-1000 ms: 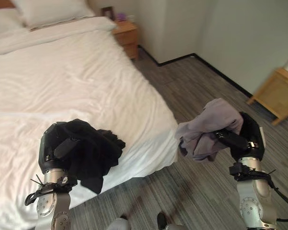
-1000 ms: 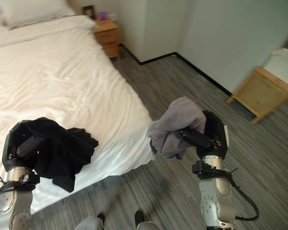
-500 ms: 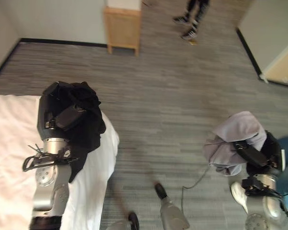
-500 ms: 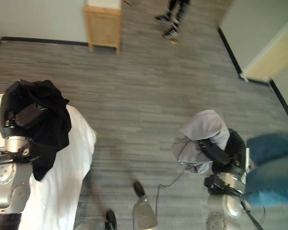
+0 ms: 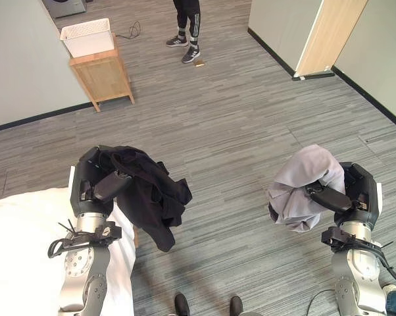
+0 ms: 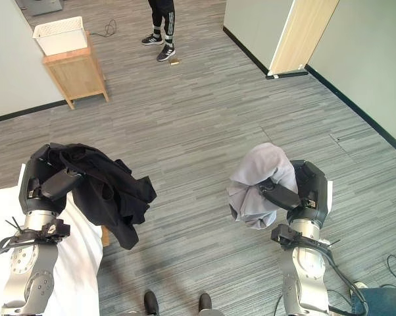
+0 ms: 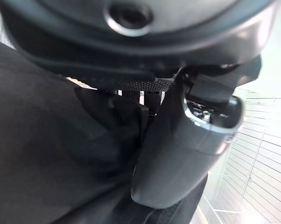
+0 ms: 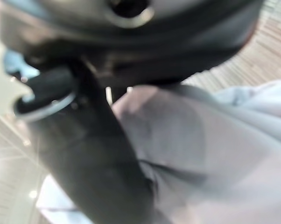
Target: Pick up bed clothes into laundry basket.
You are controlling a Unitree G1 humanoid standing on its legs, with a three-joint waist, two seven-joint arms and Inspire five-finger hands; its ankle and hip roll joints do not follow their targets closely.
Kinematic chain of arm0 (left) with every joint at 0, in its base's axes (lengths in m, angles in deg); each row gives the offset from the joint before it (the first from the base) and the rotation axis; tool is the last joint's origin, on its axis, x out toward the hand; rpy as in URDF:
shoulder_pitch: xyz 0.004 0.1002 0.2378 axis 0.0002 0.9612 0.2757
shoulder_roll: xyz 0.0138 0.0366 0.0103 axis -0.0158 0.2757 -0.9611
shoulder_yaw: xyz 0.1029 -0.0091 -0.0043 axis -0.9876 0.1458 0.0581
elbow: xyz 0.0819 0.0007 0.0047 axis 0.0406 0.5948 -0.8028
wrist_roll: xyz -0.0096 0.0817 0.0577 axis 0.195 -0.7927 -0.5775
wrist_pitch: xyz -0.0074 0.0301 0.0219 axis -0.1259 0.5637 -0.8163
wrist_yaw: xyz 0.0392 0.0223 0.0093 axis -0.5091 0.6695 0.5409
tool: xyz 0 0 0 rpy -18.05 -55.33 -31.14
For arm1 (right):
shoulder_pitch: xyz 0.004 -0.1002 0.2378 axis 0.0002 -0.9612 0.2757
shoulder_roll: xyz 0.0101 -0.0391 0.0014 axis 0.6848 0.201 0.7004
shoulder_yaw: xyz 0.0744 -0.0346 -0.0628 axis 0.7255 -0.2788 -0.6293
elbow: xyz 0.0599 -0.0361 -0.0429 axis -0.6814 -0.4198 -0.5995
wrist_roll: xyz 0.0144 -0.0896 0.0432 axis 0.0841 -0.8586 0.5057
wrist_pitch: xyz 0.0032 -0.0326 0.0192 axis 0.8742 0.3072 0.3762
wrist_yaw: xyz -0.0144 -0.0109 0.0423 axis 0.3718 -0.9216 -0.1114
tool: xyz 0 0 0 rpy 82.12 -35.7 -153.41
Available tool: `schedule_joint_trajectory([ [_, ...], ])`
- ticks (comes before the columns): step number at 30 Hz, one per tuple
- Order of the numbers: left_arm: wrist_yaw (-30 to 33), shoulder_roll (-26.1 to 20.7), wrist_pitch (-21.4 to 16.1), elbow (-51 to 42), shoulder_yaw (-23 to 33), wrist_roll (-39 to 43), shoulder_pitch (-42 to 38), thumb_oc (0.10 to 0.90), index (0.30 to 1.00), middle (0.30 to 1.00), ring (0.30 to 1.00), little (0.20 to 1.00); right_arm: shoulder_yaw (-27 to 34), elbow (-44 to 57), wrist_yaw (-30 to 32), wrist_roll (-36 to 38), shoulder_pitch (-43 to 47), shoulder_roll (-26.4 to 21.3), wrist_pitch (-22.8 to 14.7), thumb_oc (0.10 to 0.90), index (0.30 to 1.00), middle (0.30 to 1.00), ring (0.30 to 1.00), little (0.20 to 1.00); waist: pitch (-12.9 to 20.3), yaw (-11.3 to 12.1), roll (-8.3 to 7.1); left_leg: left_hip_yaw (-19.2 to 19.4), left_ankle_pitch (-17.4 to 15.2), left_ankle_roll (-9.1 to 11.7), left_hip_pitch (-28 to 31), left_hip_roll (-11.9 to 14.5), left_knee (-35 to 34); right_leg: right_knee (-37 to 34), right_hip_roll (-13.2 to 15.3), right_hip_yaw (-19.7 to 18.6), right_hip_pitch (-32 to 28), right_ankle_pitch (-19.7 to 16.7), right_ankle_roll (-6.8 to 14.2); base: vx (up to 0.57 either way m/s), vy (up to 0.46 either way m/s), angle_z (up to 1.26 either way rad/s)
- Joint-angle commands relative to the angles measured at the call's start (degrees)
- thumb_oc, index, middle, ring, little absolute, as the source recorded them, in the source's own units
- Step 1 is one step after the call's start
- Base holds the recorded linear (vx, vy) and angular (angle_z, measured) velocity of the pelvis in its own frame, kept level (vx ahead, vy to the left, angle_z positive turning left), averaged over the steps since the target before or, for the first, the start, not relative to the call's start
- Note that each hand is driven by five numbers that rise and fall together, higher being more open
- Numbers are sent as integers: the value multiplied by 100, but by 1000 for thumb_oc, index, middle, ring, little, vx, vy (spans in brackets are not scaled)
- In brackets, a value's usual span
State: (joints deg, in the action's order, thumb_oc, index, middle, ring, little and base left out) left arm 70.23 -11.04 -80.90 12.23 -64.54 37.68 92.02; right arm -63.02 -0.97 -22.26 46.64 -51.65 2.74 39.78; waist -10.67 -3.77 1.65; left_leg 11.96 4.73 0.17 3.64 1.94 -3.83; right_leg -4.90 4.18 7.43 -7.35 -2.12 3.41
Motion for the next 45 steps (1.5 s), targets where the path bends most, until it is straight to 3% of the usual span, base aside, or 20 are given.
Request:
schedule_joint_trajectory([
  [1,266,-418,-354,823,-287,-407,-990,400,300,300,300,300,-616,-460,-113,373,-115,107,-277,400,300,300,300,300,162,106,-323,-881,-826,166,-103,-48,866,909,147,-252,143,893,160,58,3,23],
  [11,377,-764,-440,445,324,-531,-792,400,300,300,300,300,-482,-415,16,147,711,-425,-273,400,300,300,300,300,289,475,-339,-1151,-753,143,-81,-174,707,794,241,98,-37,891,218,12,4,10],
  [12,402,-870,-454,407,474,-536,-617,400,300,300,300,300,-645,-314,17,33,1195,-769,-257,400,300,300,300,300,291,653,-342,-1276,-725,163,-145,-211,721,762,252,216,-41,891,224,-20,-6,31],
  [21,528,-856,-484,173,1208,-515,204,400,300,300,300,300,-1139,308,-508,224,1734,-1151,-203,400,300,300,300,300,122,1024,-405,-1547,-723,202,-342,-275,910,674,243,452,-87,873,192,-3,-21,27],
  [27,468,-759,-509,42,1402,-460,353,400,300,300,300,300,-1041,555,-645,225,1264,-921,-150,400,300,300,300,300,57,1032,-426,-1565,-851,183,-352,-270,949,657,245,442,-100,929,205,51,-4,16],
  [28,500,-750,-554,52,1362,-345,219,400,300,300,300,300,-1125,568,-701,477,1136,-716,-155,400,300,300,300,300,40,1017,-425,-1527,-884,172,-373,-280,957,660,260,408,-65,913,220,81,18,-3],
  [35,482,-868,-634,97,1174,-276,-83,400,300,300,300,300,-1344,562,-782,648,1209,-543,-154,400,300,300,300,300,30,942,-401,-1382,-1001,108,-412,-315,963,715,350,290,60,907,301,71,50,-14],
  [38,510,-898,-672,195,1119,-172,-236,400,300,300,300,300,-1387,587,-771,567,1284,-504,-163,400,300,300,300,300,-47,928,-318,-1275,-1139,-68,-390,-325,963,1696,497,174,582,896,474,60,106,-23],
  [39,509,-898,-672,196,1118,-172,-237,400,300,300,300,300,-1386,587,-771,567,1285,-503,-163,400,300,300,300,300,-39,935,-323,-1267,-1140,-69,-401,-328,966,1718,502,164,606,906,475,6,139,-28],
  [40,568,-902,-711,237,1113,-118,-336,400,300,300,300,300,-1539,650,-762,628,1437,-356,-166,400,300,300,300,300,-253,876,-233,-1127,-1252,-181,-298,-290,991,2913,662,209,1184,366,866,39,137,-37],
  [41,653,-899,-744,308,1033,-122,-435,400,300,300,300,300,-1676,654,-770,637,1465,-260,-189,400,300,300,300,300,-367,808,-182,-1109,-1272,-203,-207,-256,1002,3436,617,59,1484,270,965,34,136,-50],
  [42,657,-900,-752,322,1033,-124,-448,400,300,300,300,300,-1680,651,-767,635,1475,-262,-192,400,300,300,300,300,-381,821,-195,-1091,-1280,-204,-204,-269,1006,3501,631,29,1520,294,969,182,39,-42],
  [43,771,-915,-809,353,915,-190,-636,400,300,300,300,300,-1833,716,-789,663,1495,-108,-208,400,300,300,300,300,-552,671,-151,-1133,-1327,-160,24,-159,948,3648,673,-145,1991,151,927,238,-46,-23],
  [45,736,-922,-843,255,921,-235,-680,400,300,300,300,300,-1819,781,-804,672,1459,-67,-203,400,300,300,300,300,-611,613,-183,-1148,-1434,-61,188,-61,898,3203,990,-141,2180,121,848,338,-141,8],
])
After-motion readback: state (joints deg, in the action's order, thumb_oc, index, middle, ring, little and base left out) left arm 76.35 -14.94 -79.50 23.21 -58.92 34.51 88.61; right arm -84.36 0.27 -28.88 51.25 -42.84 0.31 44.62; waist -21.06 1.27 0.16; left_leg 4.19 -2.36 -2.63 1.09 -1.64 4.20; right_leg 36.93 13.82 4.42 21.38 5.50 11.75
